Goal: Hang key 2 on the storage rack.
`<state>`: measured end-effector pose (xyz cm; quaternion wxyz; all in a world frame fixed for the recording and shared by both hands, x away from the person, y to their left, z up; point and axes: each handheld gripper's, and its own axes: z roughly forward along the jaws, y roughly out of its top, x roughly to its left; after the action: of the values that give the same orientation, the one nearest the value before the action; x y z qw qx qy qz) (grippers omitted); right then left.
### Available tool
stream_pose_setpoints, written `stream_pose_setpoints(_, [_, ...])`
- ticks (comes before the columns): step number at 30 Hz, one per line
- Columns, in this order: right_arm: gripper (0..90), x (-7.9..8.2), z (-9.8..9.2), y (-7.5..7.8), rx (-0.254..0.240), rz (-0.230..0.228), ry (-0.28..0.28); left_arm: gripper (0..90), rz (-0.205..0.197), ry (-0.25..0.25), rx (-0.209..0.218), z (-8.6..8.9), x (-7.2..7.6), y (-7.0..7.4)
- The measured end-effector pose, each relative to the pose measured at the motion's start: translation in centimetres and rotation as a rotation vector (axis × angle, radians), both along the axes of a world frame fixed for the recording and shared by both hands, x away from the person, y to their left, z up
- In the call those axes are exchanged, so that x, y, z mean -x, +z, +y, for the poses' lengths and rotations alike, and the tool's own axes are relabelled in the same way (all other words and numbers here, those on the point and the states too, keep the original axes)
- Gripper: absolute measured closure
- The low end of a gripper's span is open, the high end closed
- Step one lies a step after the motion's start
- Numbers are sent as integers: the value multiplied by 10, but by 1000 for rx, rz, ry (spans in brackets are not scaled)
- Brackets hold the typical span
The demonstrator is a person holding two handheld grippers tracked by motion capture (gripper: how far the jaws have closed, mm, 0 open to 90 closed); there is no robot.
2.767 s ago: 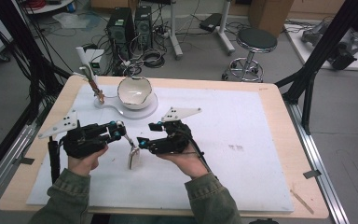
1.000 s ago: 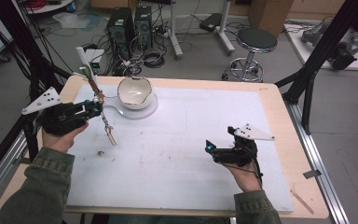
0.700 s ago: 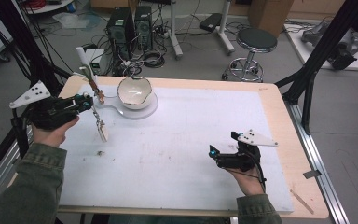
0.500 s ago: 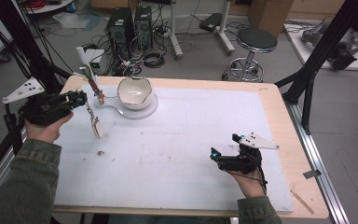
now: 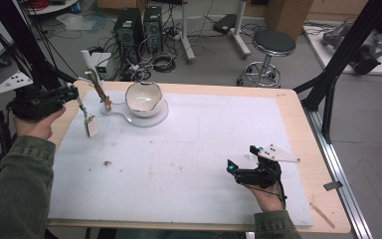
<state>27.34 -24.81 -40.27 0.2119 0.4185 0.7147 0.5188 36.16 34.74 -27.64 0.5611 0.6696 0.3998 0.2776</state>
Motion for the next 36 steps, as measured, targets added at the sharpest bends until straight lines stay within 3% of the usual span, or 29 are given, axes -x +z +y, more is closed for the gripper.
stream_pose_setpoints(4, [4, 1, -1, -1, -9, -1, 2, 741, -8, 31, 12, 8, -6, 5])
stream_pose_setpoints(14, [4, 4, -4, -4, -19, -2, -2, 741, -1, 57, -32, 17, -20, 21])
stream_pose_setpoints(22, [4, 5, -8, -7, -42, -13, 1, 741, -9, 116, 32, 28, -36, 18])
stream_pose_setpoints(29, [4, 7, -11, -9, -47, -8, 3, 741, -2, 155, 53, 39, -49, 19])
stream_pose_setpoints(32, [4, 7, -12, -9, -46, -14, 4, 741, -4, 161, 52, 40, -55, 21])
stream_pose_setpoints(36, [4, 7, -11, -9, -49, -5, 5, 741, 3, 174, 19, 38, -64, 24])
